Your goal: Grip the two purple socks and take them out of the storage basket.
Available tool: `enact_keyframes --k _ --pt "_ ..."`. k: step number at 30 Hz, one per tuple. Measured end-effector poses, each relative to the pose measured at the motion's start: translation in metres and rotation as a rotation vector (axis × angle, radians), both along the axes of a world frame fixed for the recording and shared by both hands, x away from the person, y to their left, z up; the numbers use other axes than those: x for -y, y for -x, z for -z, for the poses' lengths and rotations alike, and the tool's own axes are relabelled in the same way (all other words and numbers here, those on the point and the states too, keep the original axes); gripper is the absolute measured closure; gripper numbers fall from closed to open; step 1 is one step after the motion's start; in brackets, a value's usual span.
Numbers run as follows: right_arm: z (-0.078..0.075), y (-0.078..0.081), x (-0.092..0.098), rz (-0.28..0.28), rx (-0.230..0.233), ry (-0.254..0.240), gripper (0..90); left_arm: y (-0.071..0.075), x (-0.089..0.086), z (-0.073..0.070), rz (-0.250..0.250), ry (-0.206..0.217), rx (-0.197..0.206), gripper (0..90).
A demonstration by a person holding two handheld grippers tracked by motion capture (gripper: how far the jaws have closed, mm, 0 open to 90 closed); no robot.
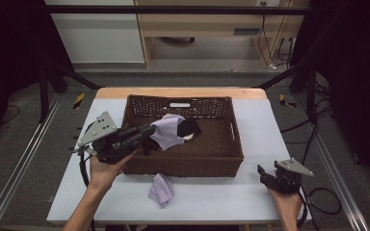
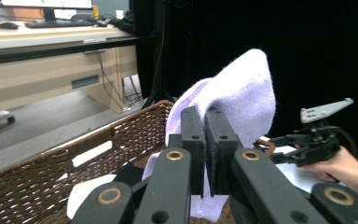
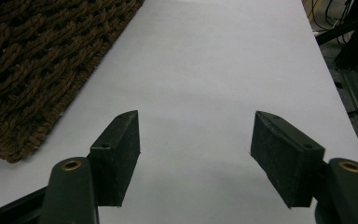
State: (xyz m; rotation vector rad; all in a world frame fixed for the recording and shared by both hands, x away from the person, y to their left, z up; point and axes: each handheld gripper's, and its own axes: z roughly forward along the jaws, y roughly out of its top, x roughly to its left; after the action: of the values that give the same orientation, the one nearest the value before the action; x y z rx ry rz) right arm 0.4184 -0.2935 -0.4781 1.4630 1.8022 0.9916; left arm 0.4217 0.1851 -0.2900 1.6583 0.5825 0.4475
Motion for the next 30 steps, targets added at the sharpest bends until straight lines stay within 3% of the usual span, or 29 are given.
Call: enact_keyframes --k 10,15,25,30 --pt "0.0 0.0 0.0 0.003 -0.002 0.0 33.0 0.026 -0.006 0.01 0.054 0.005 -0.017 86.4" --pt "0.0 0.001 0.0 0.0 -0.001 0.001 33.5 0.035 -0.003 0.026 0.079 -0.029 -0.048 86.4" --pt "0.0 0.001 0.0 0.001 0.001 0.002 33.6 0.037 0.008 0.071 0.111 -0.106 -0.169 86.4" --pt "0.0 0.001 0.0 0.001 0.0 0.002 33.5 0.035 0.019 0.096 0.129 -0.17 -0.235 86.4"
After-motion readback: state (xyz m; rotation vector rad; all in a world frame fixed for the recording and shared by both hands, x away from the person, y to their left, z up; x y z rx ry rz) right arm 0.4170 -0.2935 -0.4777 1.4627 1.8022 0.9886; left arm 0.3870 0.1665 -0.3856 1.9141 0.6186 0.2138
